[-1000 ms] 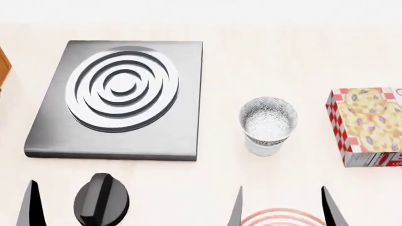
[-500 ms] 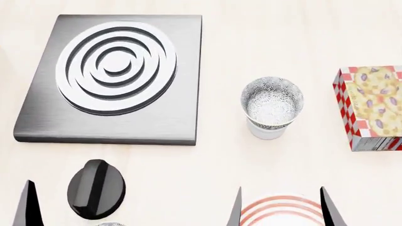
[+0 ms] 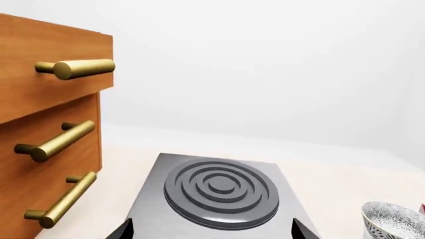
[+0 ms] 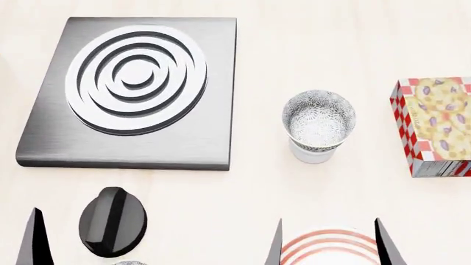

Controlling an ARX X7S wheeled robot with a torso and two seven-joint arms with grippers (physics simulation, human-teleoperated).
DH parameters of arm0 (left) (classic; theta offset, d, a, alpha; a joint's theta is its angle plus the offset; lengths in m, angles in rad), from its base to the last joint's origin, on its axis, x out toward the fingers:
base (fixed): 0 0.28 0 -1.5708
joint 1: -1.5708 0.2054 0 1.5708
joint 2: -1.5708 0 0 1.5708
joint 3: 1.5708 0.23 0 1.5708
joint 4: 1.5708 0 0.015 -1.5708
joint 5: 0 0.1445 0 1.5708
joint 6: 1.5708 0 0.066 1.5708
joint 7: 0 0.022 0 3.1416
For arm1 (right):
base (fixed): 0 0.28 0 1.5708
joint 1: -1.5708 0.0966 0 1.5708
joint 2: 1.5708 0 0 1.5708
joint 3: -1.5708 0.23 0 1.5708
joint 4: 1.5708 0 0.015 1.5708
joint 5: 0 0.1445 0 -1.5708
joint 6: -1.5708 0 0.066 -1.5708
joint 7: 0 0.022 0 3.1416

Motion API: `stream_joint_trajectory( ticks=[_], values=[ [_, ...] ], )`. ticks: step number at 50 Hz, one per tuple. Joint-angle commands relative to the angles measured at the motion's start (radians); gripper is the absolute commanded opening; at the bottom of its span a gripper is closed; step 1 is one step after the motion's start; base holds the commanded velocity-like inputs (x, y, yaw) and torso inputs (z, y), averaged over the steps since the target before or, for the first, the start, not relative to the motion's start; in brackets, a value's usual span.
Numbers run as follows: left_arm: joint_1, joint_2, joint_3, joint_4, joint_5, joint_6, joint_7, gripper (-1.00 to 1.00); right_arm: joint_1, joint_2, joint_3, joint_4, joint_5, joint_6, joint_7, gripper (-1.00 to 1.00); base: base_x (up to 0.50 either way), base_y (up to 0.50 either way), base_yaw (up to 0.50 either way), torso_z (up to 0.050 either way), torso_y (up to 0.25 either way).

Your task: Pick the akita bowl on the ramekin and place it on the plate.

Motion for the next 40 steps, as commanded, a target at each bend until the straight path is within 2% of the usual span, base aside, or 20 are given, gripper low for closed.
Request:
stream_joint_trajectory(
  ticks=[1,4,5,6,7,9,10,12,13,15,17,20,22,24,27,29,33,40],
  values=[
    [-0.027,-0.009,0.002,-0.010,-0.023,-0.023,-0.012,1.00,0.027,0.012,-0.010,-0.058,0.015,0.075,-0.003,1.00,0.00,0.00,0.00,0.000,0.000],
    [-0.029,-0.009,0.008,-0.029,-0.026,-0.019,-0.008,1.00,0.107,0.070,-0.062,-0.123,-0.048,0.189,-0.031,1.00,0.00,0.00,0.00,0.000,0.000],
    [-0.031,-0.013,0.018,-0.043,-0.017,-0.023,-0.004,1.00,0.166,0.120,-0.123,-0.132,-0.124,0.256,-0.087,1.00,0.00,0.00,0.00,0.000,0.000],
    [-0.034,-0.018,0.027,-0.048,-0.001,-0.031,-0.006,1.00,0.183,0.108,-0.134,-0.132,-0.175,0.277,-0.154,1.00,0.00,0.00,0.00,0.000,0.000],
    [-0.032,-0.015,0.029,-0.056,0.005,-0.017,-0.006,1.00,0.194,0.034,-0.118,-0.132,-0.294,0.309,-0.304,1.00,0.00,0.00,0.00,0.000,0.000],
    [-0.028,-0.019,0.027,-0.054,-0.002,-0.014,-0.002,1.00,0.231,-0.252,0.024,-0.132,-0.587,0.265,-0.604,1.00,0.00,0.00,0.00,0.000,0.000],
    [-0.028,-0.021,0.026,-0.056,-0.005,-0.012,-0.002,1.00,0.257,-0.278,0.030,-0.132,-0.605,0.267,-0.754,1.00,0.00,0.00,0.00,0.000,0.000],
    [-0.025,-0.023,0.015,-0.059,-0.021,-0.006,0.001,1.00,0.349,-0.278,0.002,-0.132,-0.724,0.342,-0.892,1.00,0.00,0.00,0.00,0.000,0.000],
    [-0.025,-0.024,0.015,-0.059,-0.022,-0.006,0.000,1.00,0.355,-0.278,-0.002,-0.132,-0.729,0.348,-0.893,1.00,0.00,0.00,0.00,0.000,0.000],
    [-0.022,-0.026,0.008,-0.067,-0.034,0.000,0.003,1.00,0.467,-0.278,-0.043,-0.132,-0.821,0.464,-0.997,1.00,0.00,0.00,0.00,0.000,0.000],
    [-0.023,-0.028,0.006,-0.072,-0.040,0.001,0.005,1.00,0.582,-0.278,-0.172,-0.132,-1.107,0.630,-1.297,1.00,0.00,0.00,0.00,0.000,0.000],
    [-0.012,-0.034,0.006,-0.064,-0.054,0.008,0.013,1.00,0.662,-0.245,-0.237,-0.091,-1.228,0.631,-1.399,1.00,0.00,0.00,0.00,0.000,0.000],
    [-0.011,-0.035,0.001,-0.073,-0.068,0.016,0.019,1.00,0.739,-0.225,-0.270,-0.049,-1.312,0.670,-1.562,1.00,0.00,0.00,0.00,0.000,0.000],
    [-0.006,-0.036,-0.001,-0.078,-0.073,0.024,0.022,1.00,0.798,-0.195,-0.273,-0.009,-1.317,0.662,-1.609,1.00,0.00,0.00,0.00,0.000,0.000],
    [0.002,-0.040,-0.008,-0.072,-0.082,0.031,0.022,1.00,0.837,-0.138,-0.262,0.033,-1.267,0.619,-1.590,1.00,0.00,0.00,0.00,0.000,0.000],
    [0.004,-0.042,-0.016,-0.066,-0.094,0.030,0.020,1.00,0.864,-0.102,-0.212,0.060,-1.141,0.563,-1.537,1.00,0.00,0.00,0.00,0.000,0.000],
    [0.000,-0.041,-0.017,-0.071,-0.101,0.030,0.017,1.00,0.945,-0.069,-0.205,0.156,-1.173,0.666,-1.718,1.00,0.00,0.00,0.00,0.000,0.000],
    [-0.007,-0.041,-0.015,-0.074,-0.100,0.028,0.010,1.00,1.029,0.017,-0.171,0.316,-1.067,0.591,-1.704,1.00,0.00,0.00,0.00,0.000,0.000]
  ],
)
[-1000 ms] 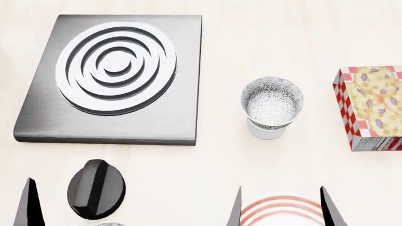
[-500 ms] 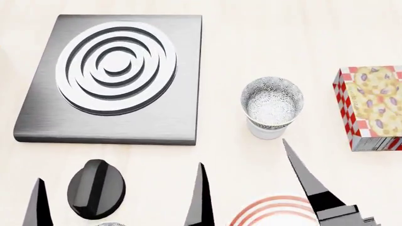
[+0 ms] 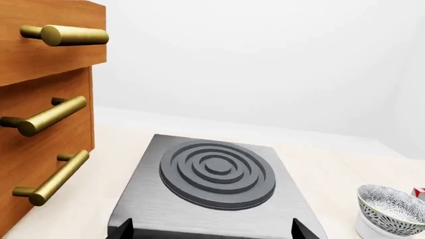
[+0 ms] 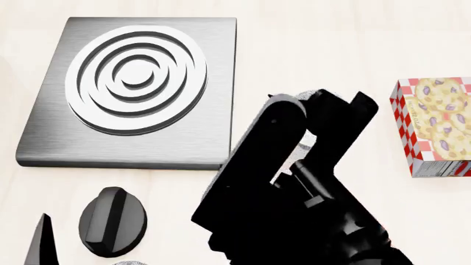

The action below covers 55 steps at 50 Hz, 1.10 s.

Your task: Pick the akita bowl on the ramekin and place it on the plate.

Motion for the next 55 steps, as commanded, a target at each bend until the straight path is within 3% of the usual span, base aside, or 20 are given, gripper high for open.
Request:
stream_joint_trajectory(
  ticks=[1,15,32,55],
  values=[
    [-0.003,-0.004,-0.007,-0.007,-0.019,0.005,-0.004,1.00,0.190,0.118,0.014,0.213,0.032,-0.022,-0.163,1.00,0.00,0.00,0.00,0.000,0.000],
    [-0.013,-0.006,-0.004,-0.023,-0.029,0.007,-0.007,1.00,0.305,0.235,-0.076,0.499,0.076,-0.161,-0.174,1.00,0.00,0.00,0.00,0.000,0.000],
    [-0.013,-0.010,-0.002,-0.034,-0.038,0.016,-0.010,1.00,0.357,0.216,-0.128,0.802,0.115,-0.278,-0.014,1.00,0.00,0.00,0.00,0.000,0.000],
    [-0.016,-0.014,0.002,-0.047,-0.050,0.023,-0.014,1.00,0.339,0.205,-0.143,0.843,0.189,-0.367,0.025,1.00,0.00,0.00,0.00,0.000,0.000]
  ],
)
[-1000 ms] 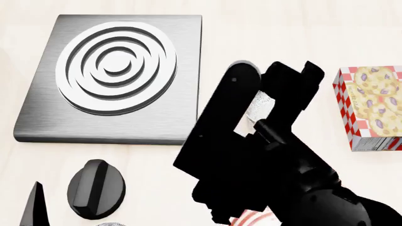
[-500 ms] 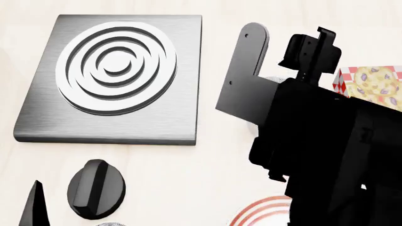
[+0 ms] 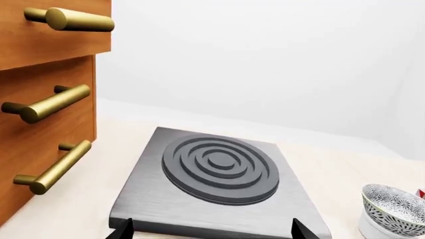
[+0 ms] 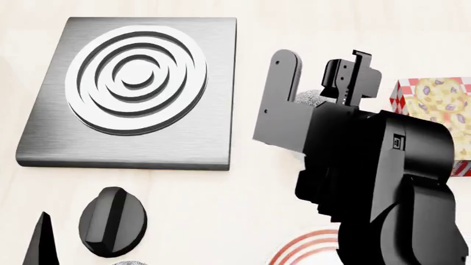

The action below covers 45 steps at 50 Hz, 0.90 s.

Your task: Pick the akita bowl on the ramekin and place it on the plate.

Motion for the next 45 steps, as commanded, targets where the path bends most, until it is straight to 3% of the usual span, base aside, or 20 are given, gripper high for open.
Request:
stream_joint_trajectory(
  ticks=[1,45],
  values=[
    [-0.001,-0.002,0.003,-0.006,-0.004,0.003,-0.003,1.00,0.002,-0.004,-0.002,0.041,0.029,-0.043,0.042,1.00,0.00,0.00,0.00,0.000,0.000],
    [0.001,-0.010,0.018,-0.025,-0.003,0.023,-0.015,1.00,-0.012,-0.059,0.030,0.286,0.119,-0.130,0.251,1.00,0.00,0.00,0.00,0.000,0.000]
  ],
)
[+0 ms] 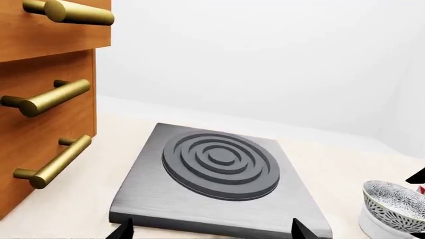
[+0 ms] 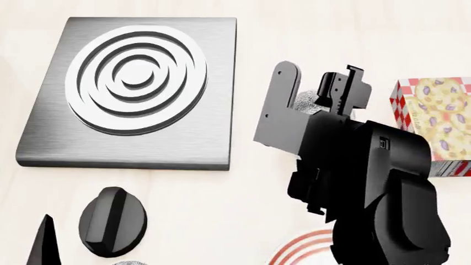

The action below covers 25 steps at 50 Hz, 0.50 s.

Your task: Pick the akita bowl on the ramekin and place it on the plate.

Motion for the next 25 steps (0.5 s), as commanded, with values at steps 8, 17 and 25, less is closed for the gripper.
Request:
stream_joint_trajectory(
  ticks=[8,17,25],
  values=[
    [-0.004,-0.004,0.004,-0.010,-0.003,0.004,-0.006,1.00,-0.017,-0.007,0.016,0.078,0.032,-0.022,0.063,1.00,0.00,0.00,0.00,0.000,0.000],
    [0.000,-0.007,0.006,-0.008,-0.006,0.008,-0.007,1.00,-0.026,-0.008,0.012,0.082,0.032,-0.020,0.071,1.00,0.00,0.00,0.00,0.000,0.000],
    [-0.001,-0.009,0.008,-0.010,-0.008,0.011,-0.008,1.00,-0.035,-0.001,0.005,0.061,0.028,-0.017,0.065,-1.00,0.00,0.00,0.00,0.000,0.000]
  ],
)
